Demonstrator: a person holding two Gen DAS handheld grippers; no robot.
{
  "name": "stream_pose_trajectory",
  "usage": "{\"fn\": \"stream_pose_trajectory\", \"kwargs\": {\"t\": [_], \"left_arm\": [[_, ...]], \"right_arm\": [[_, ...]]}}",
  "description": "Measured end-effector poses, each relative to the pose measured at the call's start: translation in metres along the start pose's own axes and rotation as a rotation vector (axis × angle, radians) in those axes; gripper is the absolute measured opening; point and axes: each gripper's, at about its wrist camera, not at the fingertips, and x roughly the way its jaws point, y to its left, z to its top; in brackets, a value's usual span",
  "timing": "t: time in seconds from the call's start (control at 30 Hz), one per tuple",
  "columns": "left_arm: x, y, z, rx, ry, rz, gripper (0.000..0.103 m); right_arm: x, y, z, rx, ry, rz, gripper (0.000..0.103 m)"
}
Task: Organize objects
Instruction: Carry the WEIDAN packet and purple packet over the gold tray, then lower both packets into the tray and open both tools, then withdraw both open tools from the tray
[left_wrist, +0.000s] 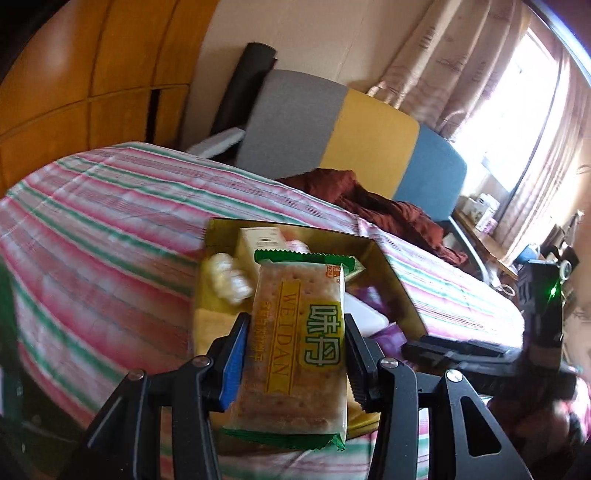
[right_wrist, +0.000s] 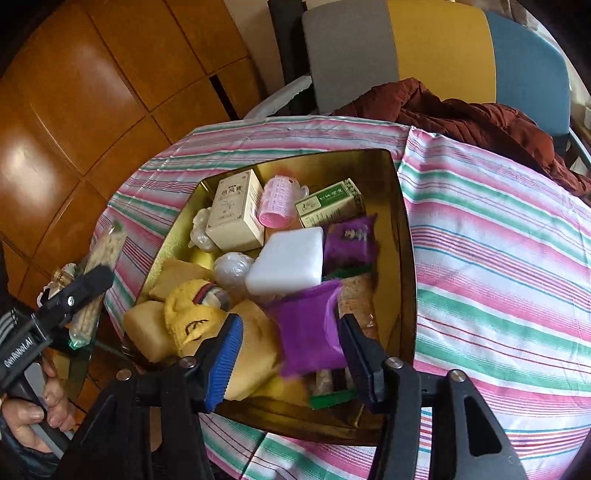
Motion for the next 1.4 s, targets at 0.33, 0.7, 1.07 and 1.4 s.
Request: {"fn": "stream_pose_trajectory", "kwargs": {"t": [0.33, 0.7, 1.07, 1.4], "left_arm": [[0.058, -0.046, 0.024, 0.044, 0.062, -0.047, 0.048], [0.074, -0.044, 0.028, 0.089, 0.055, 0.053, 0.069], [0.029, -0.043, 0.001, 0.136, -0.013, 0.165, 0.079], [-0.002, -0.050, -0.010, 0.142, -0.067, 0.219, 0.103]], "right_arm": [[-0.005, -0.019, -0.016, 0.049, 0.003, -0.034, 0.055], [-0.008, -0.018, -0.020, 0.049, -0.014, -0.051, 0.056], [-0.010, -0.001, -0.026, -0.009, -0.040, -0.105, 0.063], [-0.019, 0.017, -0.033, -0.053, -0.099, -0.167, 0.071]]}}
